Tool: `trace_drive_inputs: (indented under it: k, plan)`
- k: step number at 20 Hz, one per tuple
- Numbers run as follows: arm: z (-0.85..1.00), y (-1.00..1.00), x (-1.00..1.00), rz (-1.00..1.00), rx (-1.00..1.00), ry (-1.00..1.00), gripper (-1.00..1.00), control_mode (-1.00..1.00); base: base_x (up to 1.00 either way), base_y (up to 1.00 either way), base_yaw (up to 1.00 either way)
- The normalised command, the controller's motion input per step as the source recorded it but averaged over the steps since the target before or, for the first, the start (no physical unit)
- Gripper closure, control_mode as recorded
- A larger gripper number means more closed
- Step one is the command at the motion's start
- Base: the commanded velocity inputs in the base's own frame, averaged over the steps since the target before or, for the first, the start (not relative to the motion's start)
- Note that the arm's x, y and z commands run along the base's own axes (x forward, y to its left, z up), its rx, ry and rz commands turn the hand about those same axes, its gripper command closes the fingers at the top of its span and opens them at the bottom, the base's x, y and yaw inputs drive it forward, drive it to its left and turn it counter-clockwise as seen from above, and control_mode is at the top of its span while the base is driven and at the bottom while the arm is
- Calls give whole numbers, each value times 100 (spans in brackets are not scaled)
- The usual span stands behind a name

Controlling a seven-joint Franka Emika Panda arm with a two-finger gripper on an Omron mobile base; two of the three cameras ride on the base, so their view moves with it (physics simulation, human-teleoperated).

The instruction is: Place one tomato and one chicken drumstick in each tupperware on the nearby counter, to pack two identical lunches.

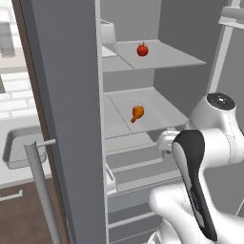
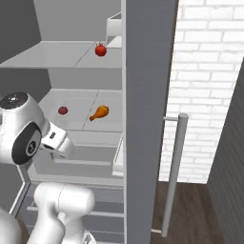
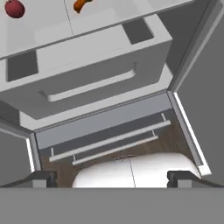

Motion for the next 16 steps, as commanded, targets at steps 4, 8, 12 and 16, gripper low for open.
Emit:
trace_drive_inputs:
  k: [4, 8, 12, 16]
  plan:
    - [0, 8, 100, -15, 0, 5, -100, -100, 0, 0, 0]
    - [0, 5, 100, -15, 0, 7, -100, -100, 0, 0, 0]
    - [0, -6, 100, 0, 0, 10, -100, -100, 0, 0, 0]
    - [-10, 0, 100, 0, -2, 1, -100, -100, 0, 0, 0]
